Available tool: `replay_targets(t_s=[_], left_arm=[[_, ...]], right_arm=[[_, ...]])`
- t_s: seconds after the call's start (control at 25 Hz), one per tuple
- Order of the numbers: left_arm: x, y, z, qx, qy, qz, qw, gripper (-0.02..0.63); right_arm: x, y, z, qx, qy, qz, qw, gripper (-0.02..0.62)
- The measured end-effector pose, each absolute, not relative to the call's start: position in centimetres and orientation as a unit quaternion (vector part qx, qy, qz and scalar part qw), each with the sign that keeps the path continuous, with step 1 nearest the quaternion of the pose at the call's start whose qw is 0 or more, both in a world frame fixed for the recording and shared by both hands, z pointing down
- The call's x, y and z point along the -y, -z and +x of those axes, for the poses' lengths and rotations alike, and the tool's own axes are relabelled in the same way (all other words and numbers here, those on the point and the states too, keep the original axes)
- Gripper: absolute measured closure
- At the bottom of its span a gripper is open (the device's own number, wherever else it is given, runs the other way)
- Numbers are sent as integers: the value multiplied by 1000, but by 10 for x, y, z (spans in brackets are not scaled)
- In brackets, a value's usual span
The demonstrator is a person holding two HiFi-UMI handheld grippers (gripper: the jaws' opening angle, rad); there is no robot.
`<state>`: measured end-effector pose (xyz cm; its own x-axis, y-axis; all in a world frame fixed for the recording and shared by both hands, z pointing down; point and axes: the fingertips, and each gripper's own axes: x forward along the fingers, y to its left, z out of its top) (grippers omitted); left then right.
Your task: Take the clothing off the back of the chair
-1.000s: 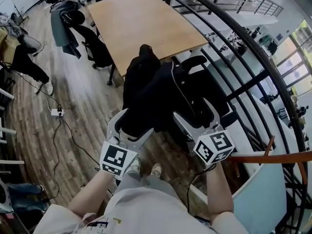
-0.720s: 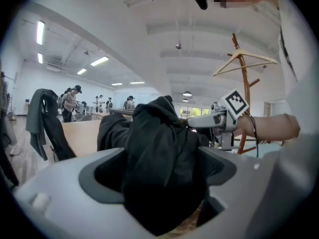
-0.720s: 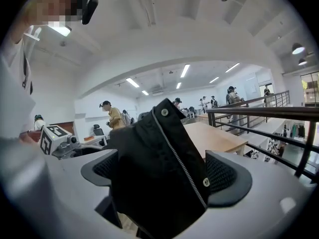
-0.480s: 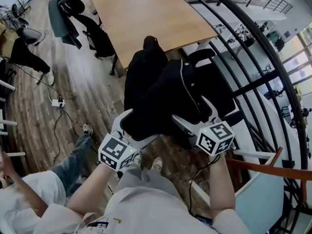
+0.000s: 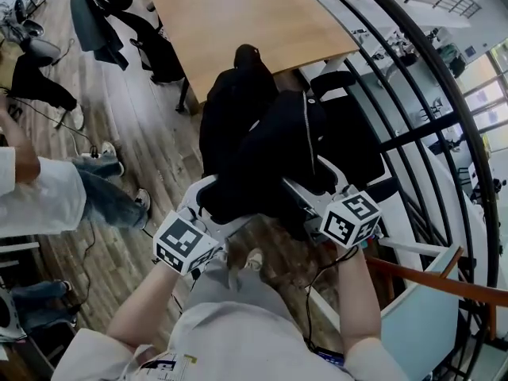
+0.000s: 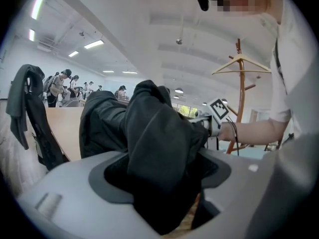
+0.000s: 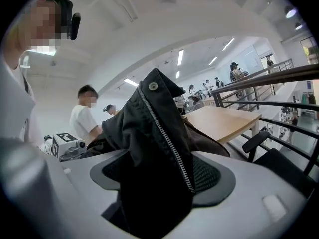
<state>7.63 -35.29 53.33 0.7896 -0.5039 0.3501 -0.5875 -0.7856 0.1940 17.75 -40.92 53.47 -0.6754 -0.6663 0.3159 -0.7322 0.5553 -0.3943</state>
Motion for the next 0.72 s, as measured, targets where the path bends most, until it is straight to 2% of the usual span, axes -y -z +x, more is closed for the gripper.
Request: replay_targets(t_s=[0.16, 0.28, 0.32, 0.48, 0.72], left_arm=[[351, -528, 81, 287, -137, 936, 151, 315], [352, -527, 78, 284, -136, 937, 154, 346], [352, -527, 76, 283, -135, 937, 155, 358], [352, -523, 73, 300, -127, 934, 149, 421], [346, -514, 68, 333, -116, 924, 147, 504]], right_arm=[[406, -534, 186, 877, -252, 404, 64, 328], [405, -540, 187, 876, -235, 411, 95, 487], [405, -541, 187, 875, -227, 415, 105, 517], [405, -538, 188, 868, -198, 442, 114, 543], [397, -513, 194, 853, -163, 491, 67, 550]])
